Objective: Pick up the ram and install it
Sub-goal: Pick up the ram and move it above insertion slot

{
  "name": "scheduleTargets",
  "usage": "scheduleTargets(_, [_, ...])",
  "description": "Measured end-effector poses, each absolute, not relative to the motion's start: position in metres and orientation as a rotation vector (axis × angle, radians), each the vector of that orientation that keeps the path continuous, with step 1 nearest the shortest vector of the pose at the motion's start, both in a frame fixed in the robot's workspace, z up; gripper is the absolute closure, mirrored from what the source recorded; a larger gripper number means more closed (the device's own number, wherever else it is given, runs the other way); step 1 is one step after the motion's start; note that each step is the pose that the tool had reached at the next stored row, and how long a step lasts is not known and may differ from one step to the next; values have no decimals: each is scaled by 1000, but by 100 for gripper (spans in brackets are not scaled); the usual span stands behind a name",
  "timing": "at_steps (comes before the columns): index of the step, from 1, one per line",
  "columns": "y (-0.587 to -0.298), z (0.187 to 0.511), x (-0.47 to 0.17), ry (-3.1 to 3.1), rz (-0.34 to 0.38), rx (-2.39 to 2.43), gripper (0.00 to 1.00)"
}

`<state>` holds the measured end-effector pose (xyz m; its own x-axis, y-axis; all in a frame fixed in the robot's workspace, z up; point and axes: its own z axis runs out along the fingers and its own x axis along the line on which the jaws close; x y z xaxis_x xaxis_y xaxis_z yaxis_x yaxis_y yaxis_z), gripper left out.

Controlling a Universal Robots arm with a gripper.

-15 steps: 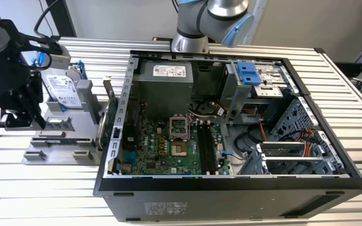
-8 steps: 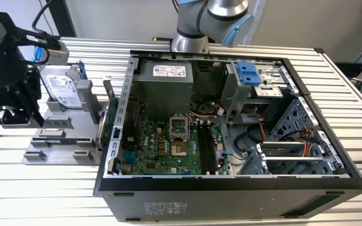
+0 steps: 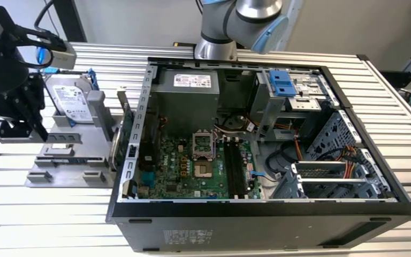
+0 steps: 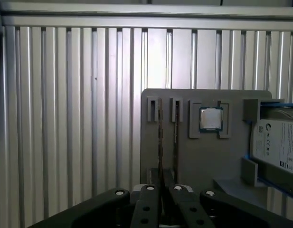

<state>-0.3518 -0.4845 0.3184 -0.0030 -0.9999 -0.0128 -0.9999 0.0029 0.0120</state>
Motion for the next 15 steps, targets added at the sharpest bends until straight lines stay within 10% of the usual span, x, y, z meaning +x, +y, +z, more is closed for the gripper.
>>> scheduleTargets(15, [-484, 335, -352, 2223, 29, -2217, 100])
